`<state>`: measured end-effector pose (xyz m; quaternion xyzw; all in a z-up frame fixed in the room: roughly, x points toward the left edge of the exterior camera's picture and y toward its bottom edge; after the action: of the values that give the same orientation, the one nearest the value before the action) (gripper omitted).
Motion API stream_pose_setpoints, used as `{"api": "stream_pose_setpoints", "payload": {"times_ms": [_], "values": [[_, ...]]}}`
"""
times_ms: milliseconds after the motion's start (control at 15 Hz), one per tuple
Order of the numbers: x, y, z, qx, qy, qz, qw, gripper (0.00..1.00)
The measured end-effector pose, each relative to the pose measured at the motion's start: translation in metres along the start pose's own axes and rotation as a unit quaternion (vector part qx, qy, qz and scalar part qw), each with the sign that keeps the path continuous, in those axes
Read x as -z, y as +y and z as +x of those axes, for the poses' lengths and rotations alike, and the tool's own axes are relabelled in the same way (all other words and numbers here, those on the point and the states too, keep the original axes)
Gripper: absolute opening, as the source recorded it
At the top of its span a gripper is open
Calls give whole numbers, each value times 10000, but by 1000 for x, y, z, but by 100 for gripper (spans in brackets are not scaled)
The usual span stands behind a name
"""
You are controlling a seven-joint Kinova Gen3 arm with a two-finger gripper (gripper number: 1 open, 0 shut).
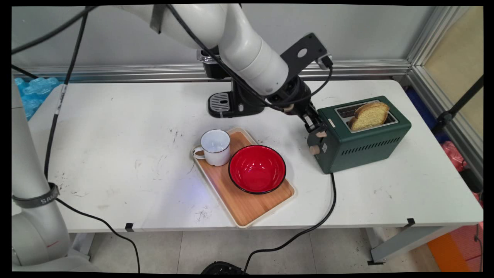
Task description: Press the toaster switch
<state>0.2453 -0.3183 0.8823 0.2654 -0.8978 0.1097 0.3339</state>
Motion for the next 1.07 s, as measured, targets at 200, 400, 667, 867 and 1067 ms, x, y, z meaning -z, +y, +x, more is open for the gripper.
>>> {"api": "stream_pose_setpoints", "payload": {"times_ms": [200,400,667,867,1067], "values": [[-8,-2,-2,-4,-29,49,10000,0],[-16,-3,-4,-8,-47,75,10000,0],[-25,-4,-7,-10,-84,86,9999,0],[-33,-4,-11,-2,-131,90,9999,0],[-39,-5,-15,12,-192,95,9998,0]]}}
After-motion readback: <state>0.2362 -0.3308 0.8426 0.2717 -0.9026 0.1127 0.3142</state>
